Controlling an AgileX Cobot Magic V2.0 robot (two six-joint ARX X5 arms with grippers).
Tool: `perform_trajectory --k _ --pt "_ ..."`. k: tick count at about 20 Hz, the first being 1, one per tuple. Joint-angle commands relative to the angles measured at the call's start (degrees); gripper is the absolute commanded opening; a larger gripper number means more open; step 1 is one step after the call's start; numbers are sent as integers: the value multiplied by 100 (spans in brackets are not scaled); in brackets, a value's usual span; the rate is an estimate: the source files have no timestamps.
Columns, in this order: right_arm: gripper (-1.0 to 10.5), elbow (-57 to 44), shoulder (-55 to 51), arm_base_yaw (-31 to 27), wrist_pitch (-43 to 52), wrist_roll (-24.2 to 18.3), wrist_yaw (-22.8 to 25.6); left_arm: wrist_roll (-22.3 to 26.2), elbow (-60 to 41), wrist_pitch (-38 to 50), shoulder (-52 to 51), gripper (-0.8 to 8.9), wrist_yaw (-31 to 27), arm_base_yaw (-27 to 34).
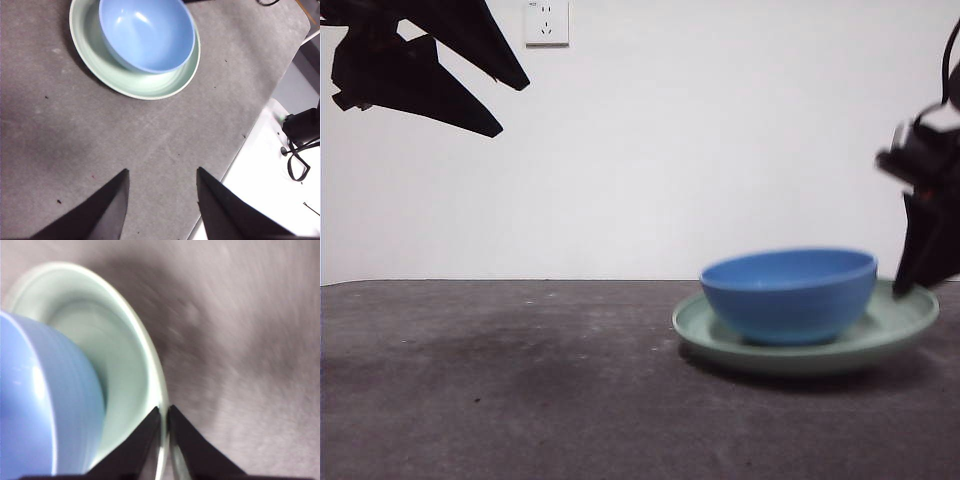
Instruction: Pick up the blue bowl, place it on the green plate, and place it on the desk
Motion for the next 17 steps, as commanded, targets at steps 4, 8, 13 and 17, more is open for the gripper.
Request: perform_trajectory --k 4,8,13,17 --pt "11 63 -511 42 264 638 -564 11 57 63 9 218 42 -31" --pt "11 74 -592 404 575 1043 -586 11 57 63 9 218 42 -31" --pt "11 74 -501 1274 1207 1558 -131 -9 57 61 9 218 44 -31" --pt "11 87 -39 1784 1742 1963 -13 -9 57 57 9 218 42 -31"
